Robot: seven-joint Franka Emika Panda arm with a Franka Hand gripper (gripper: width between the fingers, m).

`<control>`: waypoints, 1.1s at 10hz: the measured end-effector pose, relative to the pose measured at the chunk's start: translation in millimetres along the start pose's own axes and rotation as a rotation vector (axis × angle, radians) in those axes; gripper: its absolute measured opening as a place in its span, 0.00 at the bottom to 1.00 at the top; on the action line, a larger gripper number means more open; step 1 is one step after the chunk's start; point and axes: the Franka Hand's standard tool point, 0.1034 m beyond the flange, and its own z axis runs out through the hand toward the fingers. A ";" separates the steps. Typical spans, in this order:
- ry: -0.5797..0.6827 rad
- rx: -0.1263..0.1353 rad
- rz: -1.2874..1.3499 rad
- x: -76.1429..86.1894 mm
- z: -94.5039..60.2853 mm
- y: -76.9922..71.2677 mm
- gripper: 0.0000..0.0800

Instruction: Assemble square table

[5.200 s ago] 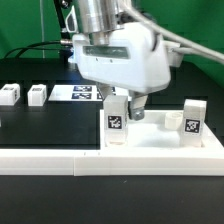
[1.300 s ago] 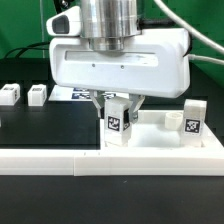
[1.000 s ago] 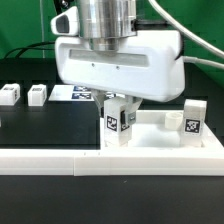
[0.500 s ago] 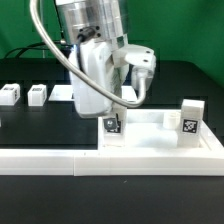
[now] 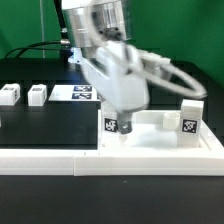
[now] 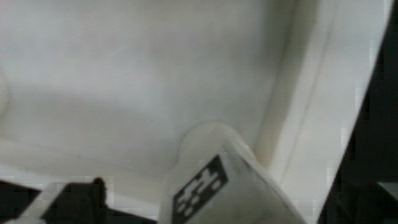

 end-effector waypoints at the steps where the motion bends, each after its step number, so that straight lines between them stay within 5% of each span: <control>1: 0.001 -0.001 -0.021 0.8 0.6 0.4 0.81; 3: 0.003 -0.002 -0.152 2.0 0.8 1.1 0.81; 5: 0.048 -0.044 -0.557 1.7 -9.3 -6.0 0.81; 8: 0.102 -0.029 -0.727 6.8 -14.5 -7.3 0.81; 10: 0.102 -0.024 -0.643 7.2 -14.1 -7.2 0.50; 11: 0.103 -0.021 -0.586 7.3 -13.9 -7.0 0.50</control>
Offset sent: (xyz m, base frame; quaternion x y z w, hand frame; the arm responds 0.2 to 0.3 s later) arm 0.0000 0.0000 0.0000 0.0000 0.0000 -0.1938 0.9810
